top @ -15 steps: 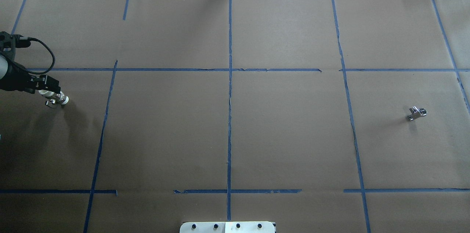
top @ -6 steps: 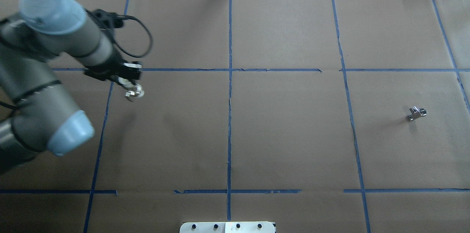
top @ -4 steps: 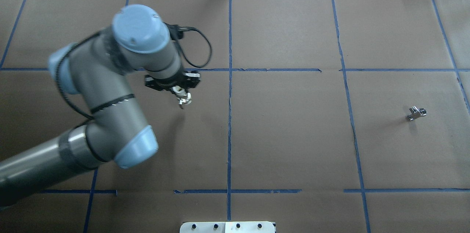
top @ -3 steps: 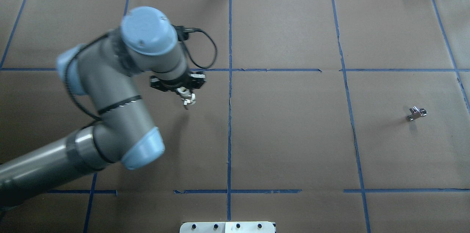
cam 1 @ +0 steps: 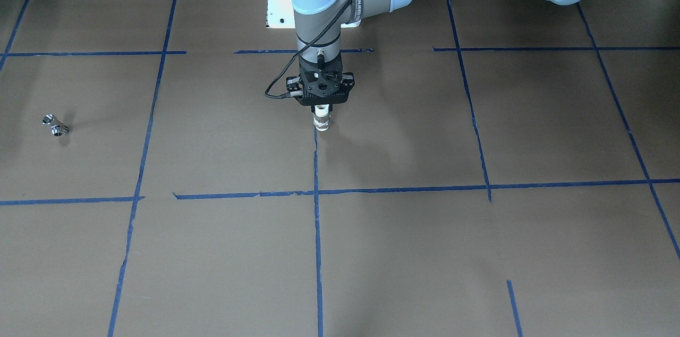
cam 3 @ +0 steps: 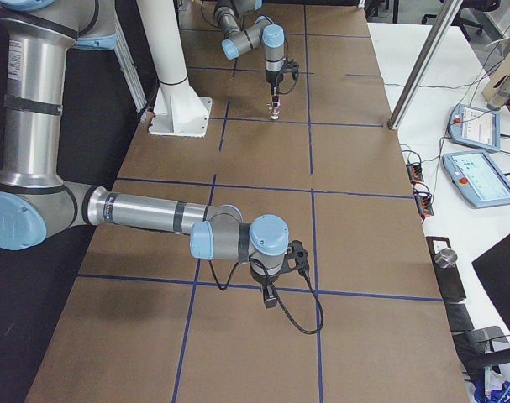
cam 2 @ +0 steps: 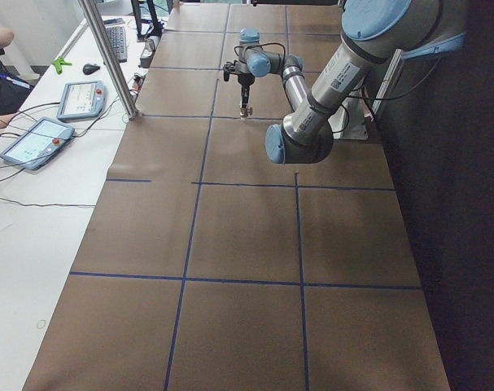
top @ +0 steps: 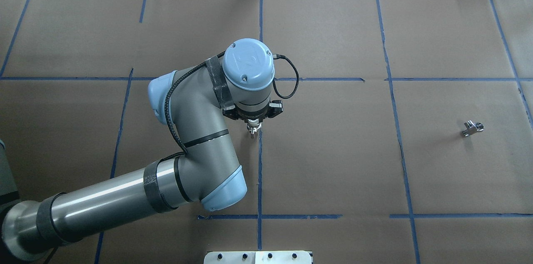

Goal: Assemble PPR valve and pipe with both arms
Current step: 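Carry the white valve with the left gripper to the table center, then lower the white valve upright onto the table with the left gripper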

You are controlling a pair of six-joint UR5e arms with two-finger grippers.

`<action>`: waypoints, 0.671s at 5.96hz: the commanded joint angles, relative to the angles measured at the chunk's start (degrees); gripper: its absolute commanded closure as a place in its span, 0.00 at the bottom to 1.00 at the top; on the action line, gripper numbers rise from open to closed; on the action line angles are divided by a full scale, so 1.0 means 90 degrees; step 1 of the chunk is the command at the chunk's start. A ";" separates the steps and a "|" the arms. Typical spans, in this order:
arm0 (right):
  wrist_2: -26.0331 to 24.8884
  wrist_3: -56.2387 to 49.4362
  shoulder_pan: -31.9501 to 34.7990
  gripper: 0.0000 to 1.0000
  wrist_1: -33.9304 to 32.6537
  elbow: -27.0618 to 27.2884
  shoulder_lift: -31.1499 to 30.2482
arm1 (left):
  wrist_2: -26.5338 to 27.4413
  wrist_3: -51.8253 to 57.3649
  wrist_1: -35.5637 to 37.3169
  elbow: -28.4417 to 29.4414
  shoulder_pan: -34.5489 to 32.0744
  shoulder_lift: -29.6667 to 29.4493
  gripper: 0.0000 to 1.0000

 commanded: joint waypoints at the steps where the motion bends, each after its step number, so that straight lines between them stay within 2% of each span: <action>1: -0.0003 0.0000 -0.0005 0.00 0.0000 -0.0001 0.0000 | -0.0005 0.0028 -0.0023 0.0064 0.0038 -0.0031 1.00; 4: -0.0003 0.0000 -0.0015 0.00 0.0000 -0.0001 0.0000 | -0.0005 0.0028 -0.0042 0.0132 0.0086 -0.0031 0.97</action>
